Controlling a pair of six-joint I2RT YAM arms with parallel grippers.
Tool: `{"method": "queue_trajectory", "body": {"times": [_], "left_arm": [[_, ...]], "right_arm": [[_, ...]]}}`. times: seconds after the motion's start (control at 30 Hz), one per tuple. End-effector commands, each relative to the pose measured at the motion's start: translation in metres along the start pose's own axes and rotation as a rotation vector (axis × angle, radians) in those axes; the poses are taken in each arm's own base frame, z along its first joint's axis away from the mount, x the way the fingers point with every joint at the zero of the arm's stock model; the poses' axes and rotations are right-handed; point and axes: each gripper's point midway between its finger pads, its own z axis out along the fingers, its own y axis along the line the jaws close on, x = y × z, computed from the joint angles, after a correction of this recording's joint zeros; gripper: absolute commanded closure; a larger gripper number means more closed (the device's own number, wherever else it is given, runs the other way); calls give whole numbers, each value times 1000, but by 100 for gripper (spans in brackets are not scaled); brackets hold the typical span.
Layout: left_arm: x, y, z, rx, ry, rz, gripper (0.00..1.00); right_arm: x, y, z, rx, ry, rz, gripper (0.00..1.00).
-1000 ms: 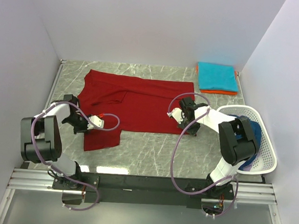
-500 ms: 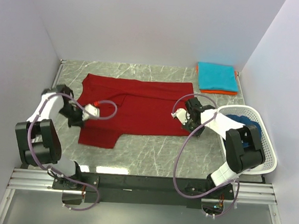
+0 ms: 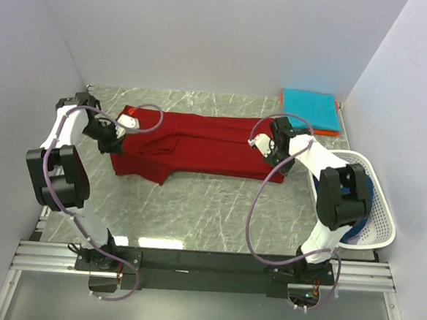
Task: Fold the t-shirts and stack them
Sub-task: Fold the tshirt
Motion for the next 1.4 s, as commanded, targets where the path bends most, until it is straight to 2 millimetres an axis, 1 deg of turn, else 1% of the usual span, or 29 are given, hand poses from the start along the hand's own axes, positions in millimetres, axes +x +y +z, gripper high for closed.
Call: {"method": "queue_trajectory", "body": {"times": [0.0, 0.03, 0.07, 0.1, 0.13, 0.17, 0.2, 0.23, 0.27, 0.3, 0.33, 0.37, 0.4, 0.47, 0.5, 0.57, 0.63, 0.67, 0.83, 0.87, 1.03, 1.13, 1.27, 1.3, 1.37], "left_arm": [[-25, 24, -6, -55, -56, -39, 99], [-27, 30, -6, -65, -56, -38, 99], [-32, 38, -7, -83, -57, -29, 99], [-31, 42, -1, -79, -52, -51, 99], [-32, 47, 0, -82, -51, -56, 99], [-36, 56, -2, -103, -56, -47, 99], [-35, 61, 4, -101, -58, -69, 99], [-37, 67, 5, -108, -62, -72, 99], [-42, 76, 2, -131, -70, -62, 99], [-41, 80, 9, -123, -66, -71, 99], [-42, 83, 10, -126, -63, -69, 99], [-45, 88, 11, -134, -64, -63, 99], [-45, 92, 17, -129, -61, -69, 99], [-46, 99, 20, -135, -54, -65, 99], [-43, 100, 27, -122, -46, -76, 99], [-40, 106, 33, -122, -37, -83, 99], [-38, 111, 34, -134, -29, -85, 99], [-37, 113, 35, -138, -26, -85, 99], [-35, 121, 39, -154, -21, -91, 99], [-33, 122, 41, -150, -20, -95, 99], [-33, 127, 43, -159, -22, -103, 99], [-31, 130, 47, -160, -22, -110, 99], [-27, 136, 54, -172, -22, -134, 99], [-27, 141, 55, -192, -28, -136, 99], [-28, 147, 55, -223, -38, -180, 94]], "right_arm": [[-5, -24, -3, 6, 20, 6, 100], [-7, -28, -3, 4, 21, 6, 100], [-15, -38, -6, 20, 5, 11, 100], [-15, -39, -1, 9, 18, 8, 100], [-17, -43, 0, 10, 20, 6, 100], [-23, -50, -3, 23, 9, 7, 100], [-23, -51, 3, 11, 23, 6, 100], [-24, -54, 4, 13, 28, 4, 100], [-29, -59, 3, 22, 20, 2, 100], [-30, -61, 8, 19, 31, -2, 100], [-31, -64, 10, 19, 33, -5, 100], [-34, -70, 9, 32, 30, -4, 100], [-34, -72, 14, 30, 39, -5, 100], [-39, -82, 14, 42, 35, -3, 100], [-39, -83, 19, 38, 44, -7, 100], [-43, -89, 22, 45, 44, -8, 100], [-47, -95, 24, 51, 41, -9, 100], [-47, -95, 29, 46, 48, -10, 100], [-54, -103, 35, 57, 47, -15, 100], [-54, -103, 39, 50, 51, -16, 100], [-56, -108, 42, 60, 51, -15, 100], [-58, -112, 42, 68, 44, -11, 100], [-61, -117, 48, 75, 50, 0, 100], [-63, -118, 49, 83, 46, 13, 95], [-64, -124, 48, 99, 40, 32, 80]]}}
